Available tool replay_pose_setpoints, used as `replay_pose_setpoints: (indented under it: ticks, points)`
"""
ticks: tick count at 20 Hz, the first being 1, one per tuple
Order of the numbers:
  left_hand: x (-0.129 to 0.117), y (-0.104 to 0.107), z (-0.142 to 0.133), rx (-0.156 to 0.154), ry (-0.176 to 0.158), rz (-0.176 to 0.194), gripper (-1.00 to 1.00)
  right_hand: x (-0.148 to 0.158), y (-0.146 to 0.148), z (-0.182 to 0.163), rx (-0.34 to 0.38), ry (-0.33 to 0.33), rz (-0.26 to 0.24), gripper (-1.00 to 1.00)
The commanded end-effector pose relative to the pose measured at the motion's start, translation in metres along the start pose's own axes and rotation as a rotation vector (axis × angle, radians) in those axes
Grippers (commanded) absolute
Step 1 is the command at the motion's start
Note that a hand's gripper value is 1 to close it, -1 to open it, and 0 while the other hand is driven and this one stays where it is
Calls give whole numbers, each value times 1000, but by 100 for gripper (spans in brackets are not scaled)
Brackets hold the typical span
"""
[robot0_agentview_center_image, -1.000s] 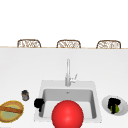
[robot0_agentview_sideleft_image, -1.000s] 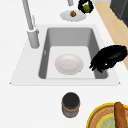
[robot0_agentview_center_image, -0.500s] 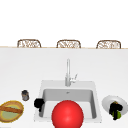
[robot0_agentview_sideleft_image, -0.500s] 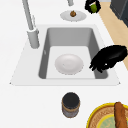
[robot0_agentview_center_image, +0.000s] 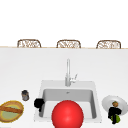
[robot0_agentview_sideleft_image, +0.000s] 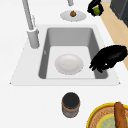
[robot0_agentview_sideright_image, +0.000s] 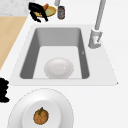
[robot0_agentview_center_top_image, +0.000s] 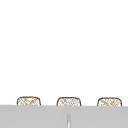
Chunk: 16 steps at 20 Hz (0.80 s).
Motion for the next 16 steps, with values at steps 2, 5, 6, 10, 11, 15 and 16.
replay_pose_setpoints:
  ticks: [2, 5, 6, 10, 11, 15, 16]
  points:
    - [0, 0, 0, 0, 0, 0, 0, 5, 3, -10, -26, 2, 9, 100]
    - [0, 0, 0, 0, 0, 0, 0, 4, 14, -13, -38, -7, 4, 100]
    - [0, 0, 0, 0, 0, 0, 0, 5, 15, -16, -39, -7, 3, 100]
    - [0, 0, 0, 0, 0, 0, 0, 7, 24, -23, -44, -12, -4, 100]
    - [0, 0, 0, 0, 0, 0, 0, 7, 27, -28, -46, -11, -2, 100]
    - [0, 0, 0, 0, 0, 0, 0, 11, 34, -44, -52, -8, 3, 100]
    - [0, 0, 0, 0, 0, 0, 0, 12, 34, -47, -43, -2, 9, 100]
